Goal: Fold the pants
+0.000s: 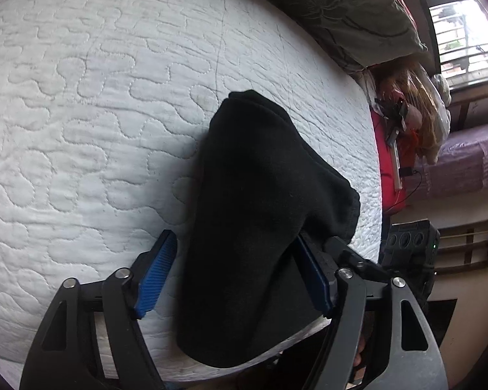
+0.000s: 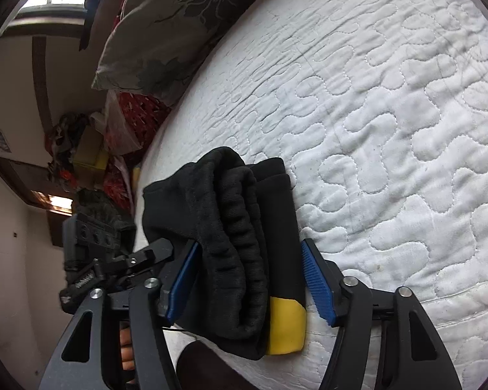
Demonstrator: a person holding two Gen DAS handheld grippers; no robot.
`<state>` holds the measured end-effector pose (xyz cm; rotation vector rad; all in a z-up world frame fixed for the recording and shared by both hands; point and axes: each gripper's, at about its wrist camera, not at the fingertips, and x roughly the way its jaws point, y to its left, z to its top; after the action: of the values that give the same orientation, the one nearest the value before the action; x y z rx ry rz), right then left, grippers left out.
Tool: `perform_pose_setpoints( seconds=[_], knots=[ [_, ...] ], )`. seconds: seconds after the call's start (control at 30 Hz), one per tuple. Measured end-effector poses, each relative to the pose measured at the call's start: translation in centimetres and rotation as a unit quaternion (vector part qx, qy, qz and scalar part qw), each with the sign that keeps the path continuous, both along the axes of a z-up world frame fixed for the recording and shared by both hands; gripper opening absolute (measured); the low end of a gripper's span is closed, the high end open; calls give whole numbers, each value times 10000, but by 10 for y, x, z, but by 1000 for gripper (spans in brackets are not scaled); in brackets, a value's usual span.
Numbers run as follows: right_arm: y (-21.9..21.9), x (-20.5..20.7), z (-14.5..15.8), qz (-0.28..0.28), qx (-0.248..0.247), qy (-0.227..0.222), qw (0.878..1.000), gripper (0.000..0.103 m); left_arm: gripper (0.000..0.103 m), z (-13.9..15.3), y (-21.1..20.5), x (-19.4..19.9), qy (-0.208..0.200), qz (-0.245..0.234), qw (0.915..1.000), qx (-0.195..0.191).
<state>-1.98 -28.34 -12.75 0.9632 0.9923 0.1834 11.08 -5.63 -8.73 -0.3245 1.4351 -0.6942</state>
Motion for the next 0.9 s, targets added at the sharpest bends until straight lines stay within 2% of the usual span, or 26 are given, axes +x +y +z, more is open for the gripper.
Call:
perform_pose_setpoints(
  seconds=[0.1, 0.2, 0.3, 0.4, 0.5, 0.6, 0.73, 0.83, 0.9],
  knots=[
    [6, -3, 5, 72, -330, 47, 9994, 39, 42, 2, 0, -4, 157, 121, 9998, -56],
    [11, -8, 19, 104, -409, -75, 9991, 35, 37, 7, 10, -11, 303, 213, 9992, -180],
    [19, -10, 33, 246, -543, -173, 9981, 34, 36, 14, 20, -12, 339, 294, 9987, -228],
    [29, 4, 45, 342, -572, -215, 9975, 34, 36, 26, 30, 3, 239, 486, 9983, -227],
    [39, 33, 62, 426, -642, -390, 9963, 34, 36, 44, 43, 30, 94, 767, 9966, -272],
    [47, 72, 71, 477, -654, -498, 9955, 34, 36, 55, 50, 60, -74, 963, 9952, -144],
    [56, 115, 63, 373, -651, -464, 9961, 34, 36, 47, 48, 90, -282, 1054, 9933, 370],
    [65, 130, 44, 395, -746, -279, 9960, 35, 41, 26, 49, 101, -195, 1035, 9916, 748],
    [67, 135, 28, 355, -880, -67, 9955, 43, 48, 21, 50, 100, -217, 1040, 9914, 760]
  ],
)
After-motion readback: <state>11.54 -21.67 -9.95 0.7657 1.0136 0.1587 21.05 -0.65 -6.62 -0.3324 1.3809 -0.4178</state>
